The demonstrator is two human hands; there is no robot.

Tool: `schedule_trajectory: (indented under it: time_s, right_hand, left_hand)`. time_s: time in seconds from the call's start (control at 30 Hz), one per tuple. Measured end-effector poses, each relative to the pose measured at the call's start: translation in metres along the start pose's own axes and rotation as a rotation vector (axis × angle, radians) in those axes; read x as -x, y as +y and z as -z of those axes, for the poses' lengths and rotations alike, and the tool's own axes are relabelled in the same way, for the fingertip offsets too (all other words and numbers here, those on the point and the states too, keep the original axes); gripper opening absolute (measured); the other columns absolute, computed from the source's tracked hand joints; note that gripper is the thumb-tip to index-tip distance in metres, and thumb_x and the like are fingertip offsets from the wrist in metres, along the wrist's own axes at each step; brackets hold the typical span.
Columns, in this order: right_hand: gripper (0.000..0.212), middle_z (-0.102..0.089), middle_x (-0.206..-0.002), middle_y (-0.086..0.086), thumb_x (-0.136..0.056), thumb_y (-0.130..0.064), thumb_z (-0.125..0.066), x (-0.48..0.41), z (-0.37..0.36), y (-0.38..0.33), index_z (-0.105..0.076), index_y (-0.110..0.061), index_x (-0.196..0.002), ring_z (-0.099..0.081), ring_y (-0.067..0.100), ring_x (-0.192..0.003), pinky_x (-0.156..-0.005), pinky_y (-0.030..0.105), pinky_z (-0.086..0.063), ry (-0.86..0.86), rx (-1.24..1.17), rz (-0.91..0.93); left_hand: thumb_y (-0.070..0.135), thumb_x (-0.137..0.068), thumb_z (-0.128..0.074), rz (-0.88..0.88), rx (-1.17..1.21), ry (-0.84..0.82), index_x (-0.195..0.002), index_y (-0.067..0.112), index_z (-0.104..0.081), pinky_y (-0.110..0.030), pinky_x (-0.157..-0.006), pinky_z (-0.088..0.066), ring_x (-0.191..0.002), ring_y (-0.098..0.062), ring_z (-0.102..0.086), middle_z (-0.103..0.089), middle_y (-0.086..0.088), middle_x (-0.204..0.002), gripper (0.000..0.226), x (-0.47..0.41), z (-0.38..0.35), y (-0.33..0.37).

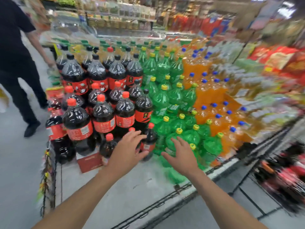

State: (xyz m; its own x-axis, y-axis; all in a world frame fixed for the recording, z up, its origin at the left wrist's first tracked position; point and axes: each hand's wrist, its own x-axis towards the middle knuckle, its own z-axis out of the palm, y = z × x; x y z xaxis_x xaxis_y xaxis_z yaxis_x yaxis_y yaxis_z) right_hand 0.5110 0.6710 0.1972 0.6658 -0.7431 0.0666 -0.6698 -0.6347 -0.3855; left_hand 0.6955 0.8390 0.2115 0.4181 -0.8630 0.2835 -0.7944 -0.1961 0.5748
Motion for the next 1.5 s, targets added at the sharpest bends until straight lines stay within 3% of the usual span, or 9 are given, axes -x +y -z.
schedule_trajectory:
  time_s: [0.23, 0.4, 0.53, 0.67, 0.8, 1.0, 1.13, 1.43, 1.5]
  right_hand:
    - [0.086, -0.022, -0.168, 0.004, -0.09, -0.07, -0.058, 0.108, 0.073, 0.069, -0.033, -0.024, -0.159, -0.018, 0.022, -0.155, -0.124, 0.038, -0.021, 0.085, 0.009, -0.187]
    - [0.087, -0.019, -0.169, -0.001, -0.091, -0.072, -0.054, 0.187, 0.108, 0.133, -0.027, -0.029, -0.161, -0.016, 0.018, -0.155, -0.124, 0.038, -0.021, 0.143, -0.014, -0.375]
    - [0.09, -0.019, -0.169, -0.003, -0.086, -0.079, -0.046, 0.24, 0.129, 0.189, -0.03, -0.029, -0.159, -0.014, 0.017, -0.155, -0.125, 0.04, -0.021, 0.184, -0.033, -0.524]
    - [0.085, -0.02, -0.168, -0.005, -0.088, -0.073, -0.052, 0.285, 0.148, 0.249, -0.031, -0.031, -0.158, -0.017, 0.016, -0.155, -0.123, 0.039, -0.023, 0.228, -0.058, -0.656]
    - [0.085, -0.022, -0.168, -0.004, -0.089, -0.07, -0.056, 0.321, 0.166, 0.31, -0.031, -0.029, -0.158, -0.019, 0.016, -0.154, -0.124, 0.036, -0.022, 0.235, -0.083, -0.741]
    - [0.084, -0.025, -0.167, -0.002, -0.089, -0.066, -0.062, 0.352, 0.177, 0.389, -0.034, -0.026, -0.158, -0.02, 0.015, -0.153, -0.123, 0.032, -0.02, 0.233, -0.153, -0.802]
    - [0.084, -0.023, -0.167, -0.002, -0.089, -0.065, -0.062, 0.357, 0.184, 0.435, -0.034, -0.026, -0.158, -0.019, 0.015, -0.154, -0.125, 0.035, -0.021, 0.234, -0.194, -0.827]
    - [0.084, -0.023, -0.167, -0.004, -0.088, -0.068, -0.06, 0.31, 0.204, 0.557, -0.033, -0.029, -0.157, -0.019, 0.014, -0.154, -0.125, 0.037, -0.022, 0.226, -0.198, -0.876]
    - [0.082, -0.024, -0.167, -0.005, -0.089, -0.067, -0.06, 0.291, 0.211, 0.583, -0.033, -0.029, -0.157, -0.02, 0.015, -0.154, -0.124, 0.035, -0.021, 0.216, -0.185, -0.888]
  left_hand:
    - [0.076, -0.081, -0.043, -0.154, 0.088, -0.249, -0.143, 0.031, -0.057, -0.034, -0.123, -0.03, -0.146, -0.016, -0.04, -0.048, 0.005, -0.155, 0.078, 0.018, -0.068, 0.094]
    - [0.075, -0.082, -0.048, -0.241, 0.142, -0.355, -0.144, 0.027, -0.057, -0.028, -0.119, -0.027, -0.144, -0.018, -0.044, -0.051, 0.002, -0.153, 0.079, 0.021, -0.124, 0.164]
    - [0.064, -0.087, -0.063, -0.316, 0.175, -0.436, -0.14, 0.028, -0.06, -0.019, -0.109, -0.027, -0.141, -0.015, -0.046, -0.052, 0.007, -0.149, 0.064, 0.018, -0.17, 0.227]
    - [0.05, -0.092, -0.072, -0.395, 0.209, -0.513, -0.14, 0.027, -0.059, -0.02, -0.11, -0.029, -0.14, -0.013, -0.046, -0.052, 0.008, -0.148, 0.054, 0.012, -0.23, 0.291]
    - [0.052, -0.094, -0.07, -0.438, 0.198, -0.569, -0.143, 0.032, -0.055, -0.029, -0.116, -0.032, -0.145, -0.012, -0.04, -0.046, 0.01, -0.154, 0.056, 0.011, -0.291, 0.359]
    - [0.064, -0.083, -0.061, -0.423, 0.173, -0.648, -0.141, 0.032, -0.057, -0.039, -0.117, -0.038, -0.141, -0.016, -0.045, -0.05, 0.009, -0.15, 0.067, 0.013, -0.368, 0.437]
    - [0.047, -0.091, -0.074, -0.439, 0.17, -0.667, -0.143, 0.03, -0.056, -0.033, -0.117, -0.034, -0.143, -0.013, -0.042, -0.048, 0.009, -0.152, 0.057, 0.003, -0.41, 0.473]
    - [0.047, -0.095, -0.07, -0.443, 0.183, -0.7, -0.145, 0.03, -0.053, -0.023, -0.116, -0.027, -0.144, -0.009, -0.038, -0.045, 0.012, -0.154, 0.056, -0.077, -0.502, 0.523]
    - [0.047, -0.095, -0.07, -0.434, 0.192, -0.7, -0.145, 0.03, -0.054, -0.027, -0.118, -0.028, -0.145, -0.01, -0.038, -0.045, 0.013, -0.154, 0.055, -0.105, -0.524, 0.532]
